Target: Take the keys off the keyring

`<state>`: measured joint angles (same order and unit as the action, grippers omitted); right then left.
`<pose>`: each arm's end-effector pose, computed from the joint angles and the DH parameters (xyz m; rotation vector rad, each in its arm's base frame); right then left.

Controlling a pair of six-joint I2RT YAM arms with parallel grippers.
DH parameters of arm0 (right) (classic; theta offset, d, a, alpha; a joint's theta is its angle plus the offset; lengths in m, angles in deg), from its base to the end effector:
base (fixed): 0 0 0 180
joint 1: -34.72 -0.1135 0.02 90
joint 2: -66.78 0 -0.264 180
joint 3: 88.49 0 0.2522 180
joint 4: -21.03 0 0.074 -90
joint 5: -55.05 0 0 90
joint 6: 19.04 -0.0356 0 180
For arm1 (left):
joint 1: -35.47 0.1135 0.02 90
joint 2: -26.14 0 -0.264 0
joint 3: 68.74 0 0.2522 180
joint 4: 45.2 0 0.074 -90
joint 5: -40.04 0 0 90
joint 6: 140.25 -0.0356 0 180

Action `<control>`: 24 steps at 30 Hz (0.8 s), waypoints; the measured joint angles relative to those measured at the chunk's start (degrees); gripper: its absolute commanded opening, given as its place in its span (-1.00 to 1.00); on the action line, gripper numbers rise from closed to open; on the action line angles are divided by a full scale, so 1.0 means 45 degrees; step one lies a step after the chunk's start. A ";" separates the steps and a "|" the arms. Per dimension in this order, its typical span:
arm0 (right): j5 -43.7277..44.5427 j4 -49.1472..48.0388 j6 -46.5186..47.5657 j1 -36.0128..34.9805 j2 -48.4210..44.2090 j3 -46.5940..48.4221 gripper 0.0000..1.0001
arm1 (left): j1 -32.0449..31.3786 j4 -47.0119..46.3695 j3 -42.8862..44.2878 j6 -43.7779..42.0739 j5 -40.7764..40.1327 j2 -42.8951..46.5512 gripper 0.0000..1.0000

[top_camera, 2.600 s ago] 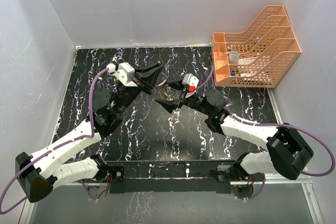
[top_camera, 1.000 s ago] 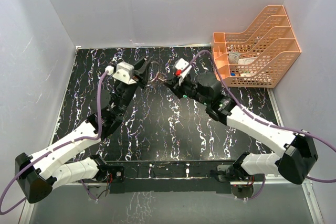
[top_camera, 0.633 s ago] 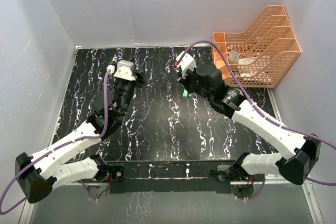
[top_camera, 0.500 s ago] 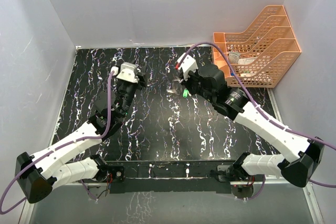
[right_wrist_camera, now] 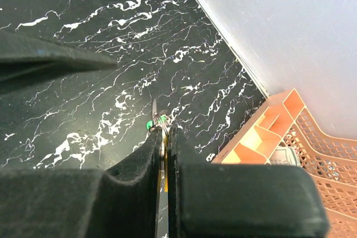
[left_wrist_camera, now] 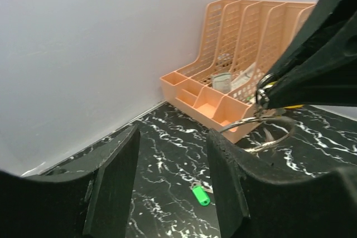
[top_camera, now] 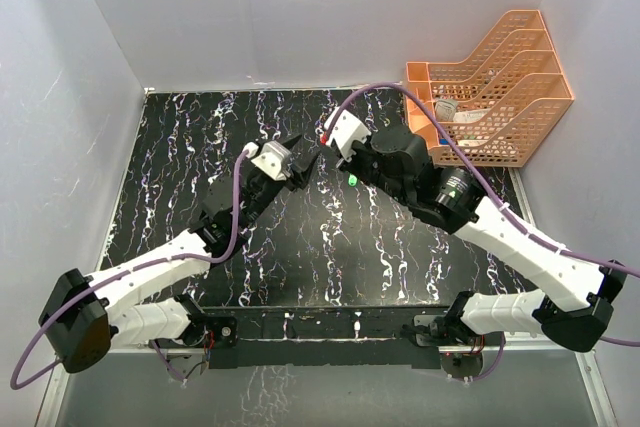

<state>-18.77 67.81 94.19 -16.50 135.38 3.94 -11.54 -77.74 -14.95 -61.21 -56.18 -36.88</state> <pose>0.1668 0.1918 0.4190 -1.0314 1.6606 0.0434 0.1730 -0.1800 0.3516 0.4850 1.0760 -0.4924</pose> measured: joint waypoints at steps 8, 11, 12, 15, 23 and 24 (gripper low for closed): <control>0.0733 -0.0039 0.0578 -0.0758 -0.0073 -0.0180 -1.00 | 0.0000 -0.2059 -0.0617 0.1132 0.1753 -0.0034 0.19; 0.0845 -0.0083 0.0738 -0.0874 -0.0073 -0.0194 -1.00 | 0.0000 -0.2356 -0.0617 0.1389 0.2307 0.0155 0.20; 0.0860 -0.0141 0.0792 -0.0903 -0.0078 -0.0204 -1.00 | 0.0000 -0.2390 -0.0617 0.1418 0.2448 0.0228 0.20; 0.0884 -0.0427 0.0923 -0.0971 -0.0151 -0.0384 -1.00 | 0.0000 -0.2511 -0.0680 0.1443 0.2686 0.0374 0.24; 0.0947 -0.0937 0.1200 -0.1044 -0.0491 -0.0627 -1.00 | 0.0000 -0.2725 -0.1117 0.1161 0.2953 0.0311 0.27; 0.0952 -0.1083 0.1214 -0.1049 -0.0583 -0.0685 -1.00 | 0.0000 -0.2851 -0.1185 0.1059 0.3031 0.0272 0.28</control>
<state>-14.48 62.93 99.65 -21.23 132.76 0.86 -11.54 -90.57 -20.29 -56.45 -42.54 -35.66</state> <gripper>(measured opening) 0.033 0.633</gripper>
